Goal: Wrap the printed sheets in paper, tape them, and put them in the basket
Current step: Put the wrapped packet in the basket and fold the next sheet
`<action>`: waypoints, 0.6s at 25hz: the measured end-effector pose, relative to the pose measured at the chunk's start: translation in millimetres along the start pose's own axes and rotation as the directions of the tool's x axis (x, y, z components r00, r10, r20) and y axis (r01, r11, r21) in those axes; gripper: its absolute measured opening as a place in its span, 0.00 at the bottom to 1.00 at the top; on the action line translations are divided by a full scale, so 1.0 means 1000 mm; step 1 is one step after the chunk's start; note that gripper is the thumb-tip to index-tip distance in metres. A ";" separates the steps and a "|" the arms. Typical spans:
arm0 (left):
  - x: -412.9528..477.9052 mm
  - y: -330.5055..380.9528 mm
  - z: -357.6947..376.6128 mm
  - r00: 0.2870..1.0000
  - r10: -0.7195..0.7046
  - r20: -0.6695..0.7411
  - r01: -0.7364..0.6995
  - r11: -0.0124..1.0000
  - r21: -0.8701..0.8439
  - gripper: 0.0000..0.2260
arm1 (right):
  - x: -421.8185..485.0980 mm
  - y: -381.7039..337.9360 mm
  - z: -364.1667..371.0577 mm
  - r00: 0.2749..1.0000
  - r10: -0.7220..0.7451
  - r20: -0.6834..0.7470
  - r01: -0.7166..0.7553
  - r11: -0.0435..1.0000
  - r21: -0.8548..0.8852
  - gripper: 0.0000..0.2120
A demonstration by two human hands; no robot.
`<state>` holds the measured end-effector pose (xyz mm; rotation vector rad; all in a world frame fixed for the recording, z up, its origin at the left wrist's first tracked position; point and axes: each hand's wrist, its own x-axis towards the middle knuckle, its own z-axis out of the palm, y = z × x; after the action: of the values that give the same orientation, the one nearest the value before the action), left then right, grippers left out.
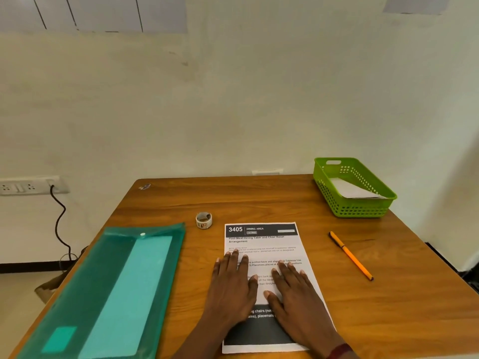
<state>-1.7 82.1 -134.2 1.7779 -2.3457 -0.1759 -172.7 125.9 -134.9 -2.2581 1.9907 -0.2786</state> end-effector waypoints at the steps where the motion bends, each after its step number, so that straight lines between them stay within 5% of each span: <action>1: 0.002 0.000 -0.002 1.000 -0.010 -0.012 0.010 1.000 -0.019 0.28 | 0.001 0.000 -0.004 1.000 -0.015 -0.013 0.015 0.999 0.040 0.37; 7: 0.052 -0.015 -0.027 0.992 0.090 -0.083 -0.098 0.990 -0.101 0.25 | 0.055 0.022 -0.051 0.987 -0.045 -0.157 0.056 0.996 0.071 0.23; 11: 0.094 -0.028 -0.048 0.985 0.153 0.078 -0.146 0.985 -0.089 0.31 | 0.111 0.048 -0.071 0.995 -0.080 0.062 0.083 0.996 -0.035 0.23; 15: 0.116 -0.035 -0.055 0.940 0.199 0.279 -0.208 0.978 0.004 0.43 | 0.144 0.064 -0.070 0.962 -0.093 0.256 0.115 0.991 -0.073 0.41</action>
<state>13.1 -37.5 -78.0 1.5986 -2.7240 -0.3790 -232.6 -22.9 -70.9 -2.3186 1.7923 0.0859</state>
